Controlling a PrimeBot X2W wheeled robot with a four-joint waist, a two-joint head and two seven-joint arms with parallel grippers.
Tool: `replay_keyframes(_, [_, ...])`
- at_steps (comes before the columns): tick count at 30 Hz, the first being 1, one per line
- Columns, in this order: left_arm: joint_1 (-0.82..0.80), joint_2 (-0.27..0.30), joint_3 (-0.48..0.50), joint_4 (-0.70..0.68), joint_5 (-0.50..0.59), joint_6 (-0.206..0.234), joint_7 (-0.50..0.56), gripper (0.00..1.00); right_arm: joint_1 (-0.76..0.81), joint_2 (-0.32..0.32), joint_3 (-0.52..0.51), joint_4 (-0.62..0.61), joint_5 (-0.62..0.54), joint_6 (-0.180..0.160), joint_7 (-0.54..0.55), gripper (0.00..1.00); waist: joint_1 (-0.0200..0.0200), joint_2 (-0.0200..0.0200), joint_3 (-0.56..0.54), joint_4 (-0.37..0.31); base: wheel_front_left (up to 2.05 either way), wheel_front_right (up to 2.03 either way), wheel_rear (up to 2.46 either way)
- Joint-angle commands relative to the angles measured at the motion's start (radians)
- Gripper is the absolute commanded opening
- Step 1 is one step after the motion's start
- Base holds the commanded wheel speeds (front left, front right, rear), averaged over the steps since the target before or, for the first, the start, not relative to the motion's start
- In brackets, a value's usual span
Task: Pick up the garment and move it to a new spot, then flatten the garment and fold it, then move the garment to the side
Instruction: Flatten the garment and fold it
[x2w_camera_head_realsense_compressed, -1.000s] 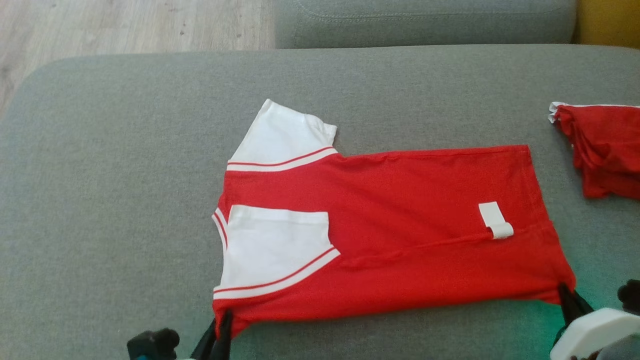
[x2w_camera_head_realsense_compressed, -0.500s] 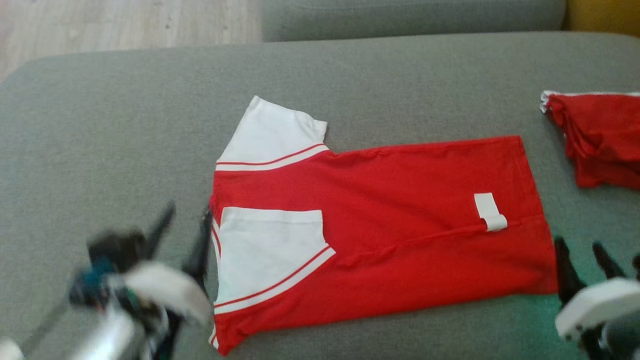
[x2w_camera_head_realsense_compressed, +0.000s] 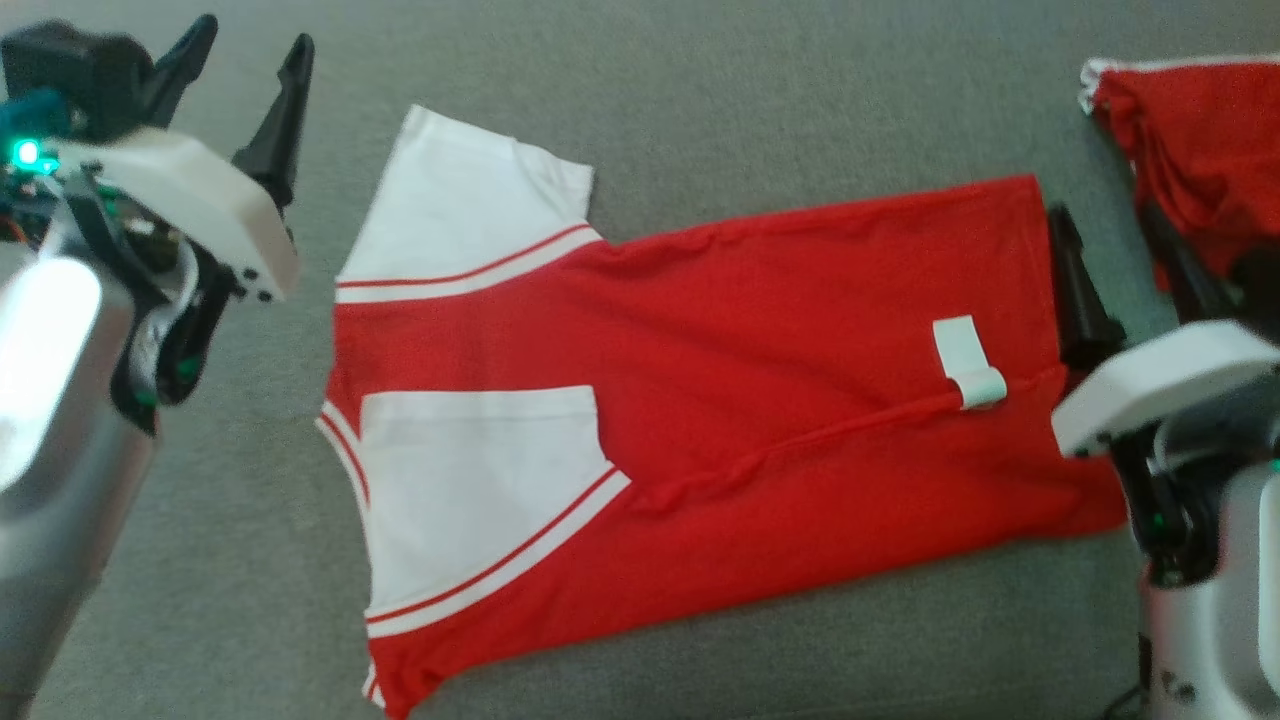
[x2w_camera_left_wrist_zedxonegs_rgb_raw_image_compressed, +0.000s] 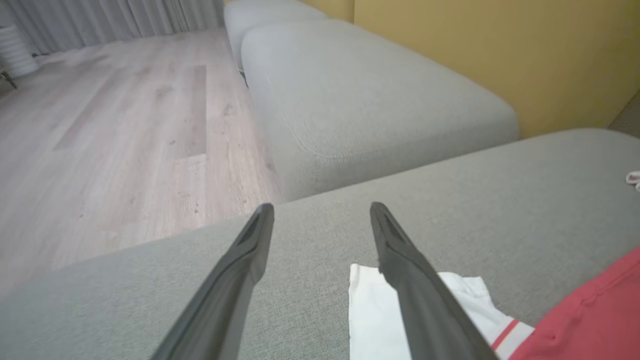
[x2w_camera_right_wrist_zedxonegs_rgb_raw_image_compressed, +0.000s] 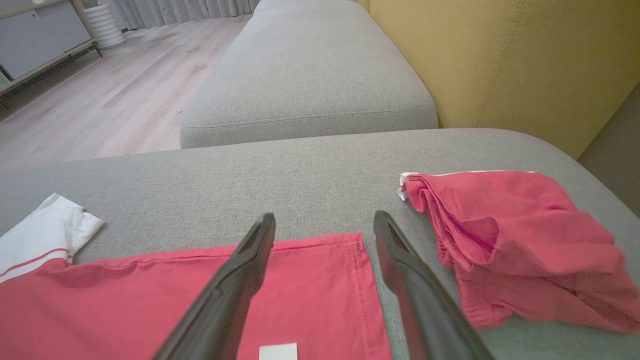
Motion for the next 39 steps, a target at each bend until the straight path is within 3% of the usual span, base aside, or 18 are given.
replay_keyframes(1, [-0.066,0.049,0.03,0.01,0.009,-0.014,0.031,1.0,-0.05,-0.009,0.035,-0.042,-0.008,0.007,0.006,1.0,-0.0003,0.0,0.069,-0.047,0.0,0.0,0.0])
replay_keyframes(11, [-0.15,0.051,-0.006,0.195,-0.01,-0.065,0.145,1.0,-0.163,-0.009,0.093,-0.002,0.001,0.007,-0.026,1.0,-0.0003,0.0,0.184,-0.12,0.0,0.0,0.0])
replay_keyframes(22, [-0.155,0.057,-0.025,0.221,-0.035,-0.099,0.194,1.0,-0.193,-0.009,0.114,0.047,0.025,0.007,-0.064,1.0,-0.0003,0.0,0.215,-0.155,0.0,0.0,0.0])
replay_keyframes(26, [-0.146,0.054,-0.047,0.201,-0.066,-0.129,0.26,1.0,-0.196,-0.009,0.115,0.058,0.027,0.007,-0.071,1.0,-0.0003,0.0,0.218,-0.159,0.0,0.0,0.0])
replay_keyframes(27, [-0.146,0.055,-0.053,0.193,-0.069,-0.135,0.273,0.91,-0.198,-0.009,0.113,0.06,0.027,0.007,-0.072,1.0,-0.0003,0.0,0.218,-0.159,0.0,0.0,0.0])
replay_keyframes(29, [-0.146,0.055,-0.062,0.177,-0.072,-0.141,0.288,0.42,-0.201,-0.009,0.112,0.063,0.025,0.007,-0.073,1.0,-0.0003,0.0,0.218,-0.156,0.0,0.0,0.0])
replay_keyframes(30, [-0.147,0.055,-0.065,0.17,-0.069,-0.14,0.29,0.27,-0.203,-0.009,0.111,0.064,0.024,0.007,-0.073,1.0,-0.0003,0.0,0.218,-0.155,0.0,0.0,0.0])
replay_keyframes(31, [-0.148,0.055,-0.066,0.164,-0.064,-0.137,0.286,0.0,-0.206,-0.009,0.111,0.066,0.024,0.007,-0.072,1.0,-0.0003,0.0,0.217,-0.152,0.0,0.0,0.0])
replay_keyframes(39, [-0.168,0.044,-0.053,0.151,-0.02,-0.115,0.176,0.0,-0.243,-0.009,0.102,0.096,0.0,0.007,-0.047,1.0,-0.0003,0.0,0.188,-0.114,0.0,0.0,0.0])
